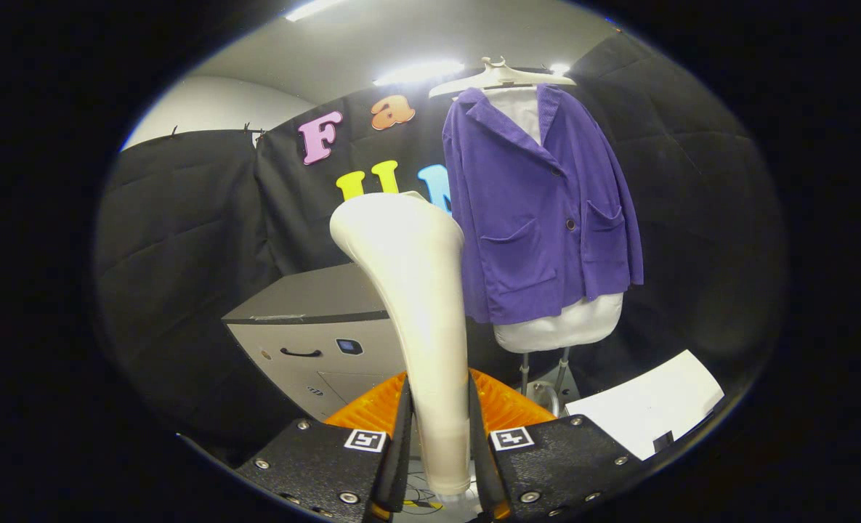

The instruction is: Iron the clothes twice with a garment steamer, once on the left side and once on the right side.

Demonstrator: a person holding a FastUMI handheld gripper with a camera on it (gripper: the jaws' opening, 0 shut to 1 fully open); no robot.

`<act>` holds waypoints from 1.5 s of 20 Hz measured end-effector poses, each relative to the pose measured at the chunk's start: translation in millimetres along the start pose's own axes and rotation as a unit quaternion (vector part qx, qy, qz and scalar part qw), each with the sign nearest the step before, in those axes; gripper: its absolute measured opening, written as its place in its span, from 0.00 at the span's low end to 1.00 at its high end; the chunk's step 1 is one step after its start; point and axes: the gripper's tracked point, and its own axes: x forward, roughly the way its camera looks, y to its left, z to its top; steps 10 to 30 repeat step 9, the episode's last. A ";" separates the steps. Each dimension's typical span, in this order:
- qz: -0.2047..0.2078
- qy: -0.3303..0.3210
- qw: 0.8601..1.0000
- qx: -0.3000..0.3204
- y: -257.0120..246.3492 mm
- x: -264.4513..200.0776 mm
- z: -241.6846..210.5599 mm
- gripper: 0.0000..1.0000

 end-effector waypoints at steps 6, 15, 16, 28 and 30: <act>0.004 0.002 1.000 0.001 3.9 -1.7 0.6 0.38; 0.008 0.001 1.000 0.000 8.3 -2.1 2.0 0.38; 0.008 0.001 1.000 0.000 8.3 -2.1 2.0 0.38; 0.008 0.001 1.000 0.000 8.3 -2.1 2.0 0.38; 0.008 0.001 1.000 0.000 8.3 -2.1 2.0 0.38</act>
